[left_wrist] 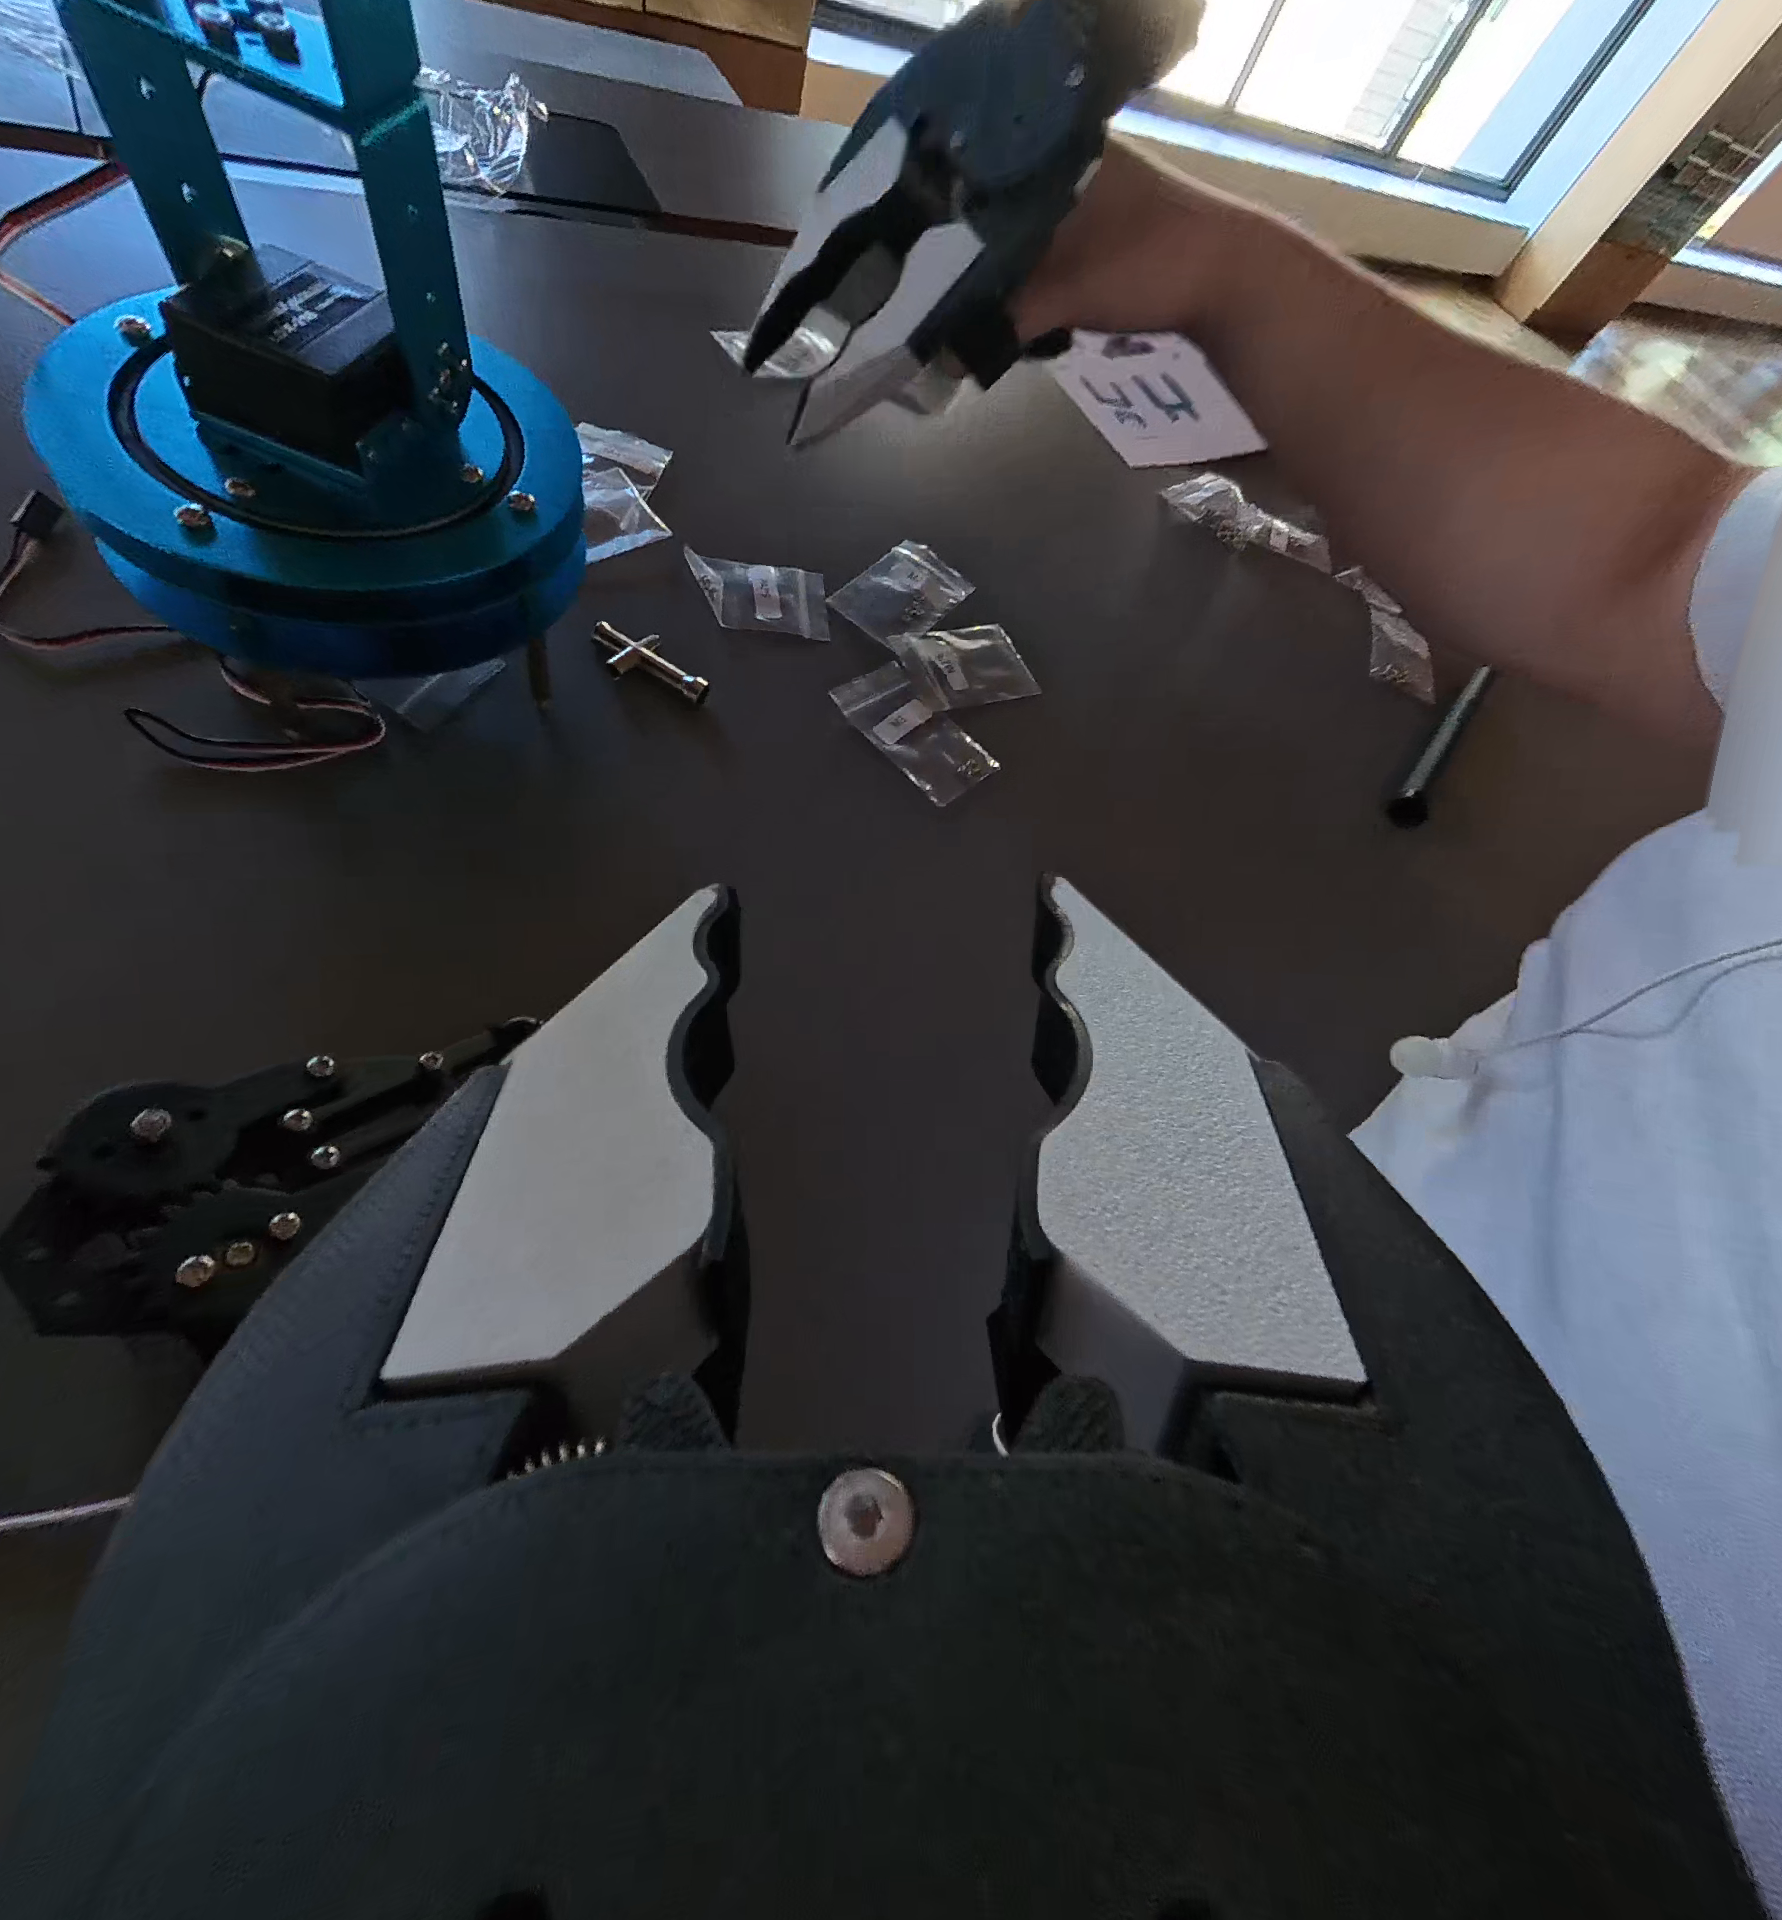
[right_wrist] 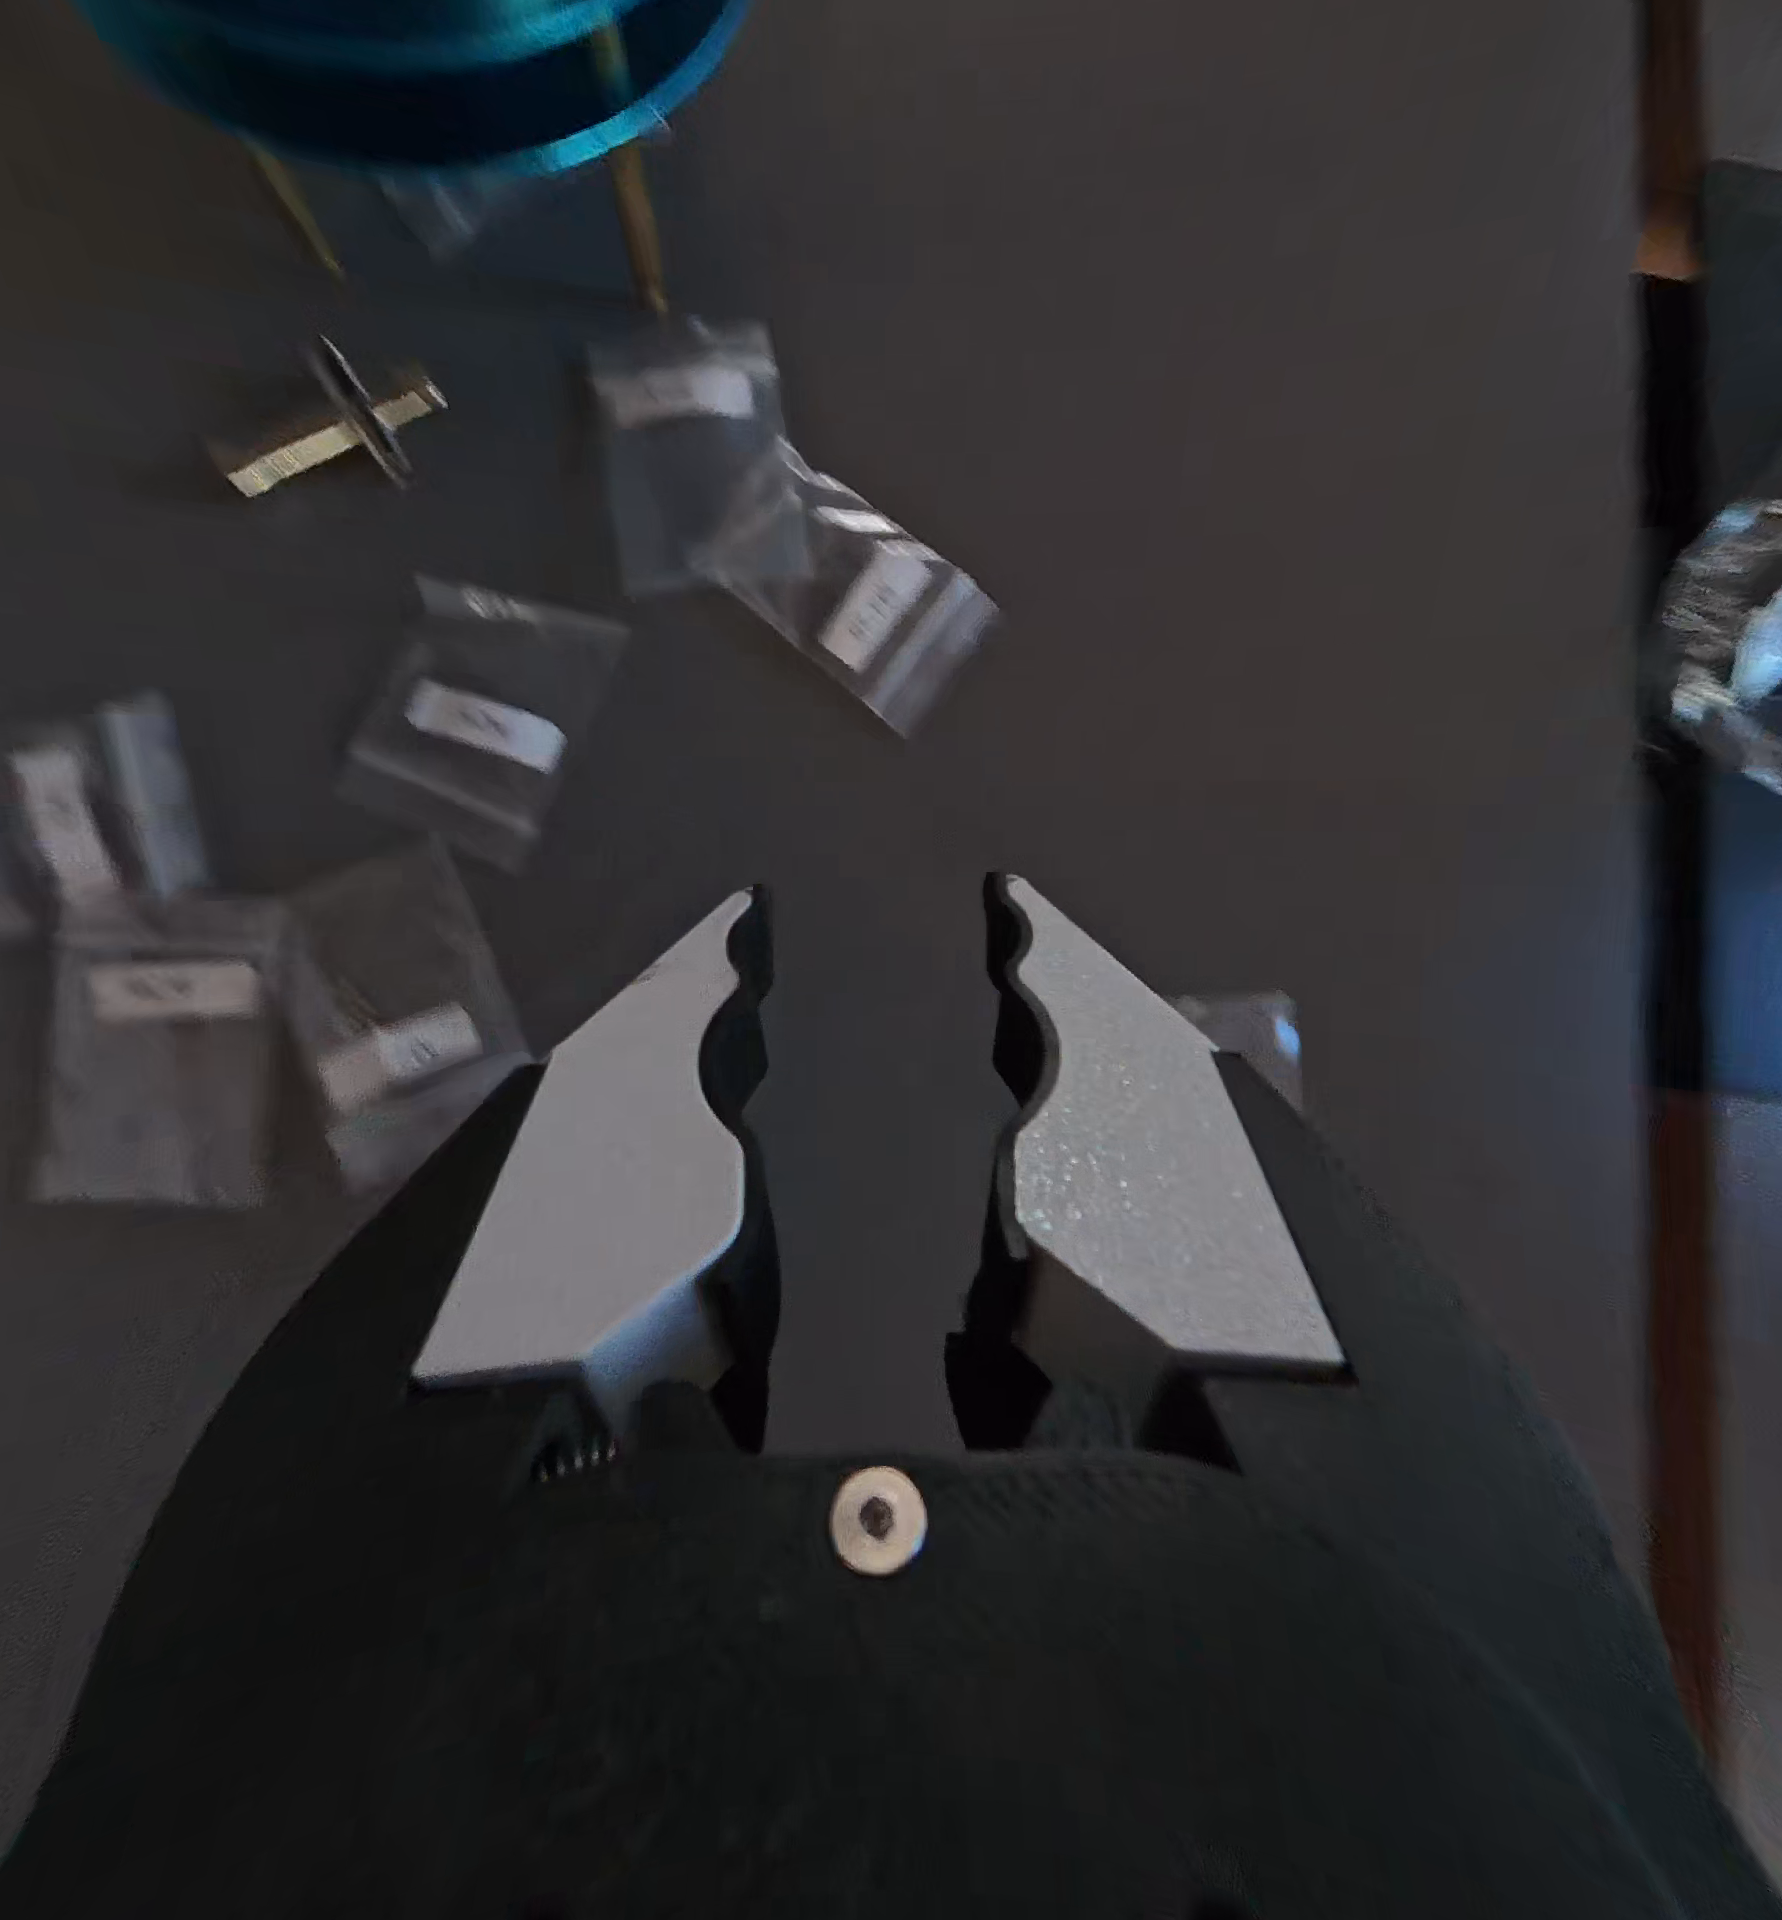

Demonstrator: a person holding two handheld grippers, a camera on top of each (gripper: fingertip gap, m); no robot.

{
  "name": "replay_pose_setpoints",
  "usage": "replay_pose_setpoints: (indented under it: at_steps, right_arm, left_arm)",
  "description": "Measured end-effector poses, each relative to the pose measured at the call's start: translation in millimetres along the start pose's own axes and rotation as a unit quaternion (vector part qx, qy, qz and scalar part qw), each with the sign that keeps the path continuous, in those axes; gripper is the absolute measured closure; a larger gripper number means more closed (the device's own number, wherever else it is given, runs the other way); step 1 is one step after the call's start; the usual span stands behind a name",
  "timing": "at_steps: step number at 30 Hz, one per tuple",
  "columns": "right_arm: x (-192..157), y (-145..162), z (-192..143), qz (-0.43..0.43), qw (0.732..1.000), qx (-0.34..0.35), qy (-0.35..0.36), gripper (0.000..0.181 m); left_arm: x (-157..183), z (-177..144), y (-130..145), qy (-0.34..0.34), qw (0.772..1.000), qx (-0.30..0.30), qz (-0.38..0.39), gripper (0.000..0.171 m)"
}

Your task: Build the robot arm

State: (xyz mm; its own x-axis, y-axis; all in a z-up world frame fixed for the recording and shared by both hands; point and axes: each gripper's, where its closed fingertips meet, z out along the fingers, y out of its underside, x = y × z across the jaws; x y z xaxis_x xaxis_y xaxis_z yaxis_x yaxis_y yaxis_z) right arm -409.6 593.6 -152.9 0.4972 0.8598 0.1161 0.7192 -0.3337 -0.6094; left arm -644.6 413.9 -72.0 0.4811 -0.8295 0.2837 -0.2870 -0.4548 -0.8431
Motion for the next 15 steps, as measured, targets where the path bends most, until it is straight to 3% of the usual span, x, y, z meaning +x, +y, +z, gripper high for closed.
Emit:
replay_pose_setpoints:
  at_steps: [3,8,15]
  right_arm:
    - [28.1,38.3,-28.2,0.018,0.999,-0.047,0.001,0.128]
    - [62.5,76.3,-57.6,0.085,0.992,-0.091,0.000,0.130]
    - [42.1,113.5,-82.1,0.063,0.990,-0.130,-0.001,0.130]
  left_arm:
    - [-4.0,-4.9,2.4,-0.006,1.000,-0.005,0.001,0.116]
    - [-10.7,-4.7,-5.7,-0.003,1.000,0.001,0.001,0.116]
    - [-9.7,5.7,-9.8,0.011,1.000,-0.016,0.017,0.115]
